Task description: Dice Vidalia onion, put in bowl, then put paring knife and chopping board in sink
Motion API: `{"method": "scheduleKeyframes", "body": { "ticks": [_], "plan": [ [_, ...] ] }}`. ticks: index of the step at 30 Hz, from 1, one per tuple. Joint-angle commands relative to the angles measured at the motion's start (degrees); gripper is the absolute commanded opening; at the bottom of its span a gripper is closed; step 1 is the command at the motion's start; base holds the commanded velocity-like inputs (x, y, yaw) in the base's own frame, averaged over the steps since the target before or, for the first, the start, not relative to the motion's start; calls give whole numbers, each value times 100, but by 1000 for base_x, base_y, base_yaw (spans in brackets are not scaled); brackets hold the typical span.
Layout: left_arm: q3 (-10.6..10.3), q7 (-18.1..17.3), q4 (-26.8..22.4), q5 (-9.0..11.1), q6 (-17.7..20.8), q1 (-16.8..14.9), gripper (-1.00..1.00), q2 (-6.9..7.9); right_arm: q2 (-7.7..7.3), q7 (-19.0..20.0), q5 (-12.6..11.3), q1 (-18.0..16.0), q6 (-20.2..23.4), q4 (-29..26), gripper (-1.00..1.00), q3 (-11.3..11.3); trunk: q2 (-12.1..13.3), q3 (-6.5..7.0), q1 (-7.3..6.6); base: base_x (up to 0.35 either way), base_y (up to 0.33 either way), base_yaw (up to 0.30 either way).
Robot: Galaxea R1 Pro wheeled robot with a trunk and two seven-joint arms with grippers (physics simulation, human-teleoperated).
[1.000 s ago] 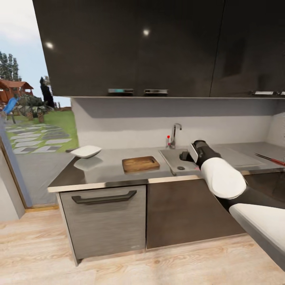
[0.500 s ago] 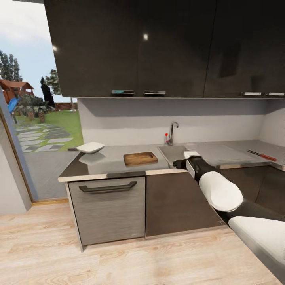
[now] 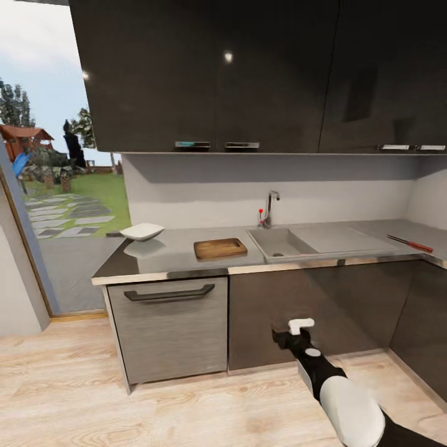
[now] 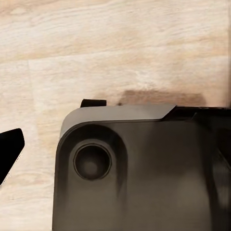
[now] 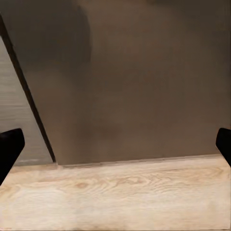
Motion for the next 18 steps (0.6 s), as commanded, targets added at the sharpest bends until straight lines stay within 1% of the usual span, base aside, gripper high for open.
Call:
{"method": "scheduleKeyframes", "body": {
  "ticks": [1, 2, 3, 4, 6, 7, 9, 10, 11, 12, 13, 14, 15, 16, 17, 18],
  "plan": [
    [4, 15, -97, 17, -23, -3, 100, -5, 6, 30, 23, 181, -257, -12, 100, -46, -3, -4, 0, 0, 0, 0],
    [6, 24, -168, 17, -20, -3, 100, -7, 6, 25, 23, 263, -369, -11, 100, -46, -3, -4, 0, 0, 0, 0],
    [7, 56, -333, 17, -14, -3, 100, -9, 7, 19, 24, 424, -567, -10, 100, -45, -3, -4, 0, 0, 0, 0],
    [8, 85, -422, 17, -13, -3, 100, -10, 8, 17, 24, 503, -653, -9, 100, -45, -3, -4, 0, 0, 0, 0],
    [8, 258, -819, 17, -8, -3, 100, -11, 11, 17, 24, 848, -941, -9, 100, -45, -3, -4, 0, 0, 0, 0],
    [7, 493, -1250, 17, -5, -3, 100, -12, 19, 16, 24, 1221, -1286, -5, 100, -42, -3, -4, 0, 0, 0, 0],
    [4, 706, -1676, 17, 27, -3, 100, -12, 25, 16, 24, 1647, -1741, 7, 100, -38, -3, -4, 0, 0, 0, 0],
    [3, 750, -1783, 15, 54, -3, 100, -12, 26, 16, 24, 1761, -1871, 16, 100, -40, -3, -4, 0, 0, 0, 0],
    [3, 826, -2010, 12, 155, -6, 100, -14, 28, 15, 24, 1985, -2144, 53, 100, -41, -3, -4, 0, 0, 0, 0],
    [2, 879, -2274, 11, 354, -8, 100, -17, 22, 12, 24, 2195, -2439, 122, 100, -42, -3, -4, 0, 0, 0, 0],
    [2, 913, -2597, 10, 671, -9, 100, -26, 16, 11, 26, 2400, -2753, 227, 100, -46, -3, -4, 0, 0, 0, 0],
    [2, 961, -4116, -12, 2355, -15, 100, -145, 22, -87, 31, 3100, -4043, 600, 100, -42, -3, -4, 0, 0, 0, 0],
    [0, 968, -5039, -27, 3189, -43, 100, -262, 44, -261, 32, 3408, -4776, 754, 100, -38, -3, -4, 0, 0, 0, 0],
    [-3, 970, -5441, -48, 3489, -67, 100, -347, 49, -374, 32, 3503, -4957, 805, 100, -39, -3, -4, 0, 0, 0, 0],
    [-4, 971, -5614, -63, 3606, -78, 100, -389, 50, -438, 31, 3536, -4957, 822, 100, -40, -3, -4, 0, 0, 0, 0],
    [-5, 975, -5897, -111, 3777, -99, 100, -456, 44, -580, 27, 3585, -4957, 846, 100, -46, -3, -4, 0, 0, 0, 0]
  ]
}}
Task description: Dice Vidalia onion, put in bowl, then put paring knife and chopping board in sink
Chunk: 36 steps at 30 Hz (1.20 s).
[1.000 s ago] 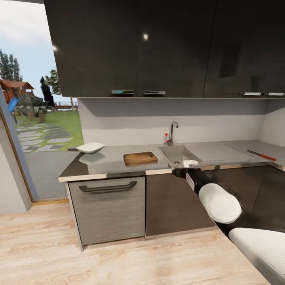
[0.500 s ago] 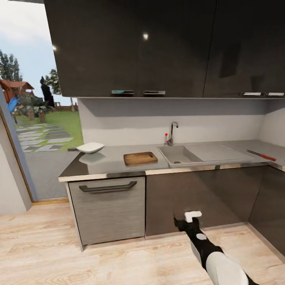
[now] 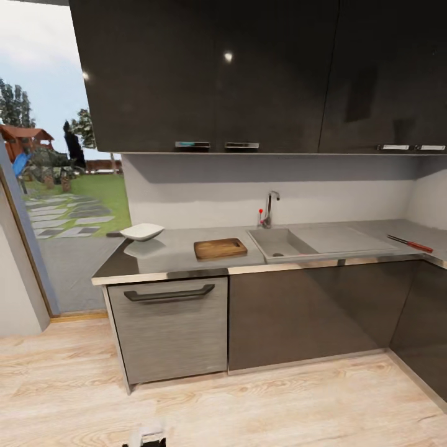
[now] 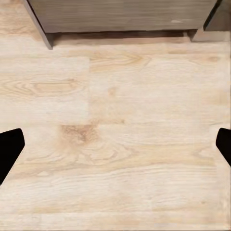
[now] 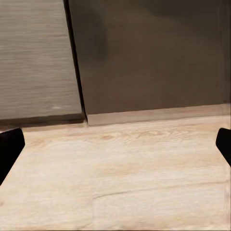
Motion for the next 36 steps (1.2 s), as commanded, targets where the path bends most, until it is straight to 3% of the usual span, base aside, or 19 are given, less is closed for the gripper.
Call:
{"method": "scheduleKeyframes", "body": {
  "ticks": [1, 4, 7, 9, 10, 12, 13, 15, 17, 22, 36],
  "plan": [
    [3, 19, -132, -22, 95, -9, 100, -29, 0, -90, 63, 16, -11, 2, 100, -47, -4, -7, 0, 0, 0, 0],
    [-60, 28, -313, -146, 238, -29, 100, -85, -24, -496, 46, 62, -11, -5, 100, -81, -4, -7, 0, 0, 0, 0],
    [-199, 23, 358, -216, 17, -38, 100, -38, -59, -728, 54, 83, 150, -49, 100, -82, -4, -7, 0, 0, 0, 0],
    [-248, 22, 1021, -235, -631, -41, 100, 30, -48, -772, 67, 84, 510, -120, 100, -72, -4, -7, 0, 0, 0, 0],
    [-269, 23, 1496, -241, -1279, -43, 100, 63, -35, -783, 72, 82, 690, -189, 100, -67, -4, -7, 0, 0, 0, 0],
    [-282, 27, 1969, -246, -1991, -44, 100, 85, -23, -786, 75, 80, 802, -265, 100, -63, -4, -7, 0, 0, 0, 0],
    [-290, 31, 2423, -252, -2671, -45, 100, 100, -16, -785, 77, 78, 867, -333, 100, -61, -4, -7, 0, 0, 0, 0],
    [-297, 35, 3021, -259, -3419, -43, 100, 123, -12, -758, 79, 77, 901, -397, 100, -55, -4, -7, 0, 0, 0, 0],
    [-302, 33, 3510, -262, -3911, -44, 100, 186, -6, -668, 80, 76, 860, -435, 100, -51, -4, -7, 0, 0, 0, 0],
    [-310, 30, 3795, -263, -4191, -43, 100, 254, -3, -518, 77, 76, 794, -434, 100, -38, -4, -7, 0, 0, 0, 0],
    [-306, 29, 3871, -240, -4264, -43, 100, 280, -18, -461, 65, 76, 777, -402, 100, -46, -4, -7, 0, 0, 0, 0]
  ]
}}
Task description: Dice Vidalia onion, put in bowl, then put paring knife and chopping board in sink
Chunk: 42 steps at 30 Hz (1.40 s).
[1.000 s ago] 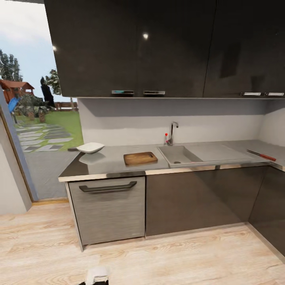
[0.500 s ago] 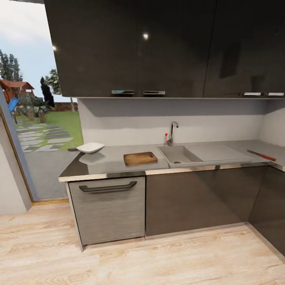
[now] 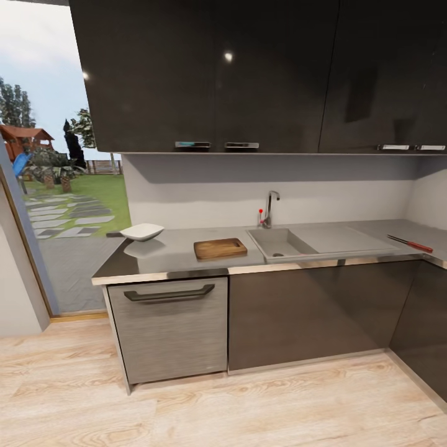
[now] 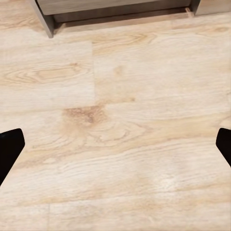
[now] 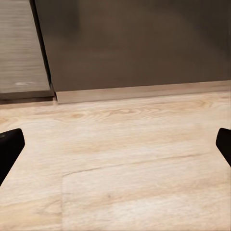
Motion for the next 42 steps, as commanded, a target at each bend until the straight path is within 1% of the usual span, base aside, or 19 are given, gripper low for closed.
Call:
{"method": "scheduleKeyframes", "body": {
  "ticks": [1, 7, 28, 37, 42],
  "plan": [
    [-25, 47, 4, -14, -14, -5, 100, 2, 0, -51, 58, -3, -7, -2, 100, -15, -4, -7, 0, 0, 0, 0],
    [-21, 56, 1, 18, -14, -2, 100, -17, -8, -68, 43, -4, -7, -2, 100, -27, -4, -7, 0, -25, 0, 0],
    [-37, 57, 5, 19, -1, -8, 100, -33, -34, -69, 38, -3, 2, -2, 100, -35, -4, -7, 0, -10, 0, 0],
    [-69, 38, 4, -34, -13, -8, 100, -38, -35, -68, 32, -4, 8, -2, 100, -35, 357, 155, -198, 0, 0, 0],
    [-61, 39, -26, -36, -14, -8, 100, -34, -37, -64, 34, -2, 12, -2, 100, -35, 357, 155, -198, 0, 0, 0]
  ]
}}
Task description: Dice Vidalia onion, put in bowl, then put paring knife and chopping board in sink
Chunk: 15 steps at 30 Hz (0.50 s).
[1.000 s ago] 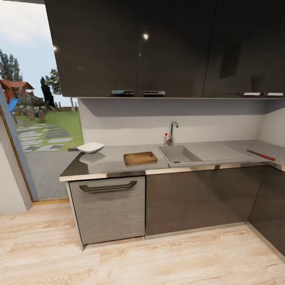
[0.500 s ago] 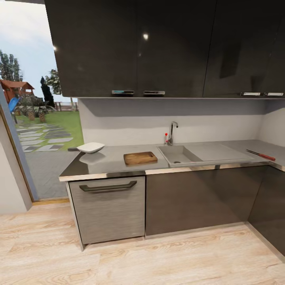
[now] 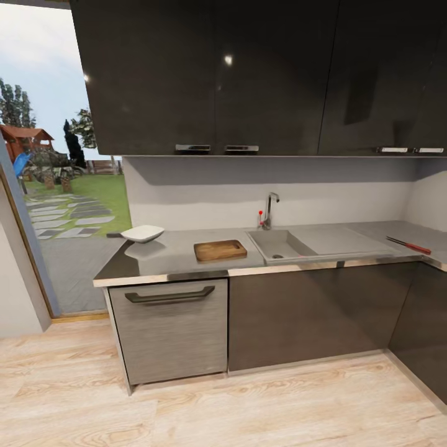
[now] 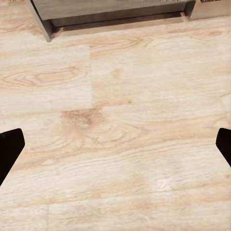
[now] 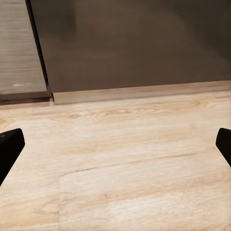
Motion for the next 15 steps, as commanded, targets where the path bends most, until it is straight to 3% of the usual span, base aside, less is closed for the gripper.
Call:
{"method": "scheduleKeyframes", "body": {
  "ticks": [1, 9, 15],
  "plan": [
    [-28, 50, -2, -18, -13, -4, 100, 2, 0, -51, 61, -4, -4, -2, 100, -13, -4, -7, 0, 0, 0, 0],
    [-4, 72, -85, -13, -8, -4, 100, 5, 2, -49, 60, -5, 8, -2, 100, -13, -4, -7, 0, 0, 0, 0],
    [-7, 69, -105, -12, -5, -4, 100, 4, -1, -49, 62, -4, 8, -2, 100, -13, 237, 101, -132, 0, 0, 0]
  ]
}}
